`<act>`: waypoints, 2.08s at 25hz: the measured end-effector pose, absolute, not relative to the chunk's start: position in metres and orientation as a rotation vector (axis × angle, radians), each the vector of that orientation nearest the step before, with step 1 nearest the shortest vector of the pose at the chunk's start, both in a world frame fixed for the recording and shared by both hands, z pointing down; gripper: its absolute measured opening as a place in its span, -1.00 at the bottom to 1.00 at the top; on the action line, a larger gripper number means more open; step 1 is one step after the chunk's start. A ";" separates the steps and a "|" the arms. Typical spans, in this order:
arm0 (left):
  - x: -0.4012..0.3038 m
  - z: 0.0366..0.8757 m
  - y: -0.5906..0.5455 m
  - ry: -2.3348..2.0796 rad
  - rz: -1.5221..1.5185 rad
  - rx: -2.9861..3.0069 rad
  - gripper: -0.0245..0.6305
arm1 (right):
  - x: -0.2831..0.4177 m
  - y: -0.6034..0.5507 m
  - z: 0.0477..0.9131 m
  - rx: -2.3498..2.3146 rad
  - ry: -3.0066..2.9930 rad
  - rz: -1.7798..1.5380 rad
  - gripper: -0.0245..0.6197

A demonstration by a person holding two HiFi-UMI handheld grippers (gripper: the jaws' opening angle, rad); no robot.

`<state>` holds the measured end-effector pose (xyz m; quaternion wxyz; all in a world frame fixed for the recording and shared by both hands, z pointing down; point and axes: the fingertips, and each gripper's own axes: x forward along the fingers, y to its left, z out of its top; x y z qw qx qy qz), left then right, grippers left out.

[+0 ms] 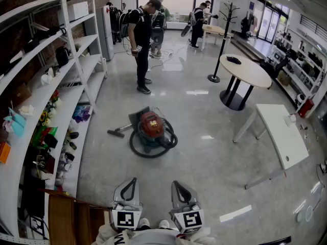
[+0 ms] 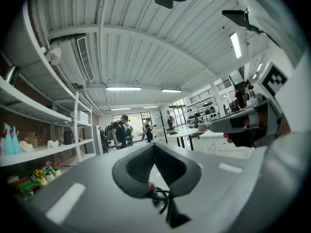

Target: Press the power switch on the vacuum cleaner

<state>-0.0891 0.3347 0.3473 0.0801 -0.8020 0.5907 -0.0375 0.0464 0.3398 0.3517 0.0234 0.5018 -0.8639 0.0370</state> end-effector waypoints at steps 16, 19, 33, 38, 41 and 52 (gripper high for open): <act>-0.065 0.357 0.341 1.772 -0.139 -2.424 -0.93 | 0.080 0.345 0.353 1.580 -2.665 0.146 -0.93; -0.061 0.359 0.341 1.775 -0.152 -2.425 -0.93 | 0.086 0.346 0.355 1.578 -2.657 0.144 -0.93; -0.039 0.359 0.342 1.764 -0.190 -2.419 -0.93 | 0.107 0.346 0.358 1.583 -2.674 0.167 -0.93; -0.039 0.360 0.336 1.779 -0.195 -2.431 -0.93 | 0.111 0.343 0.355 1.585 -2.648 0.189 -0.93; -0.037 0.359 0.331 1.766 -0.189 -2.427 -0.93 | 0.114 0.339 0.357 1.594 -2.646 0.183 -0.93; -0.039 0.368 0.295 1.749 -0.193 -2.458 -0.93 | 0.113 0.310 0.367 1.621 -2.613 0.194 -0.93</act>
